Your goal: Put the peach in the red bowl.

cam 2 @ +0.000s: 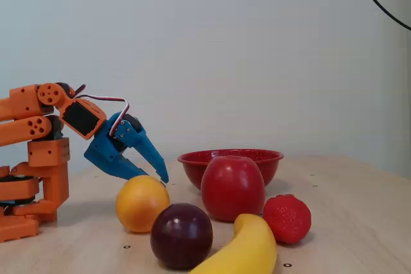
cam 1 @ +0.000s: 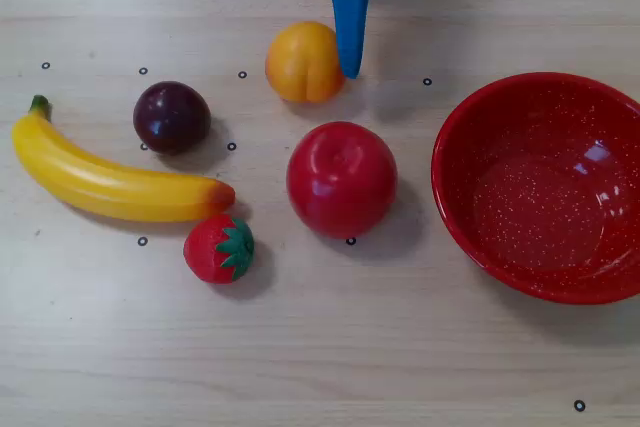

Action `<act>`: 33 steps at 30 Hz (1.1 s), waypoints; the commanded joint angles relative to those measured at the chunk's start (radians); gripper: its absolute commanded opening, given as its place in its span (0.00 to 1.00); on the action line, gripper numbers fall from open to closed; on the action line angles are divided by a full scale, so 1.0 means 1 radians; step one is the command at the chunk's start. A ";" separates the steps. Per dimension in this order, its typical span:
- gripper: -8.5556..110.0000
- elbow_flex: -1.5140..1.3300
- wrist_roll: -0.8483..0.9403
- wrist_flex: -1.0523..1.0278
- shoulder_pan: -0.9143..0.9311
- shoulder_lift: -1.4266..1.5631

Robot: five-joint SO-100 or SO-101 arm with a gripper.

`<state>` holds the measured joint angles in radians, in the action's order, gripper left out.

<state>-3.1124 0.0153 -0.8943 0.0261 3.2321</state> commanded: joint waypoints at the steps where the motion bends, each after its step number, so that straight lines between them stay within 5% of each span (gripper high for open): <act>1: 0.07 -0.006 -0.011 0.014 -0.020 -0.003; 18: 0.07 0.017 -0.046 0.049 -0.003 -0.037; 33: 0.07 0.571 -0.129 -0.098 0.031 -0.449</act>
<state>-2.6937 -0.0813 -0.9511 0.0337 2.8133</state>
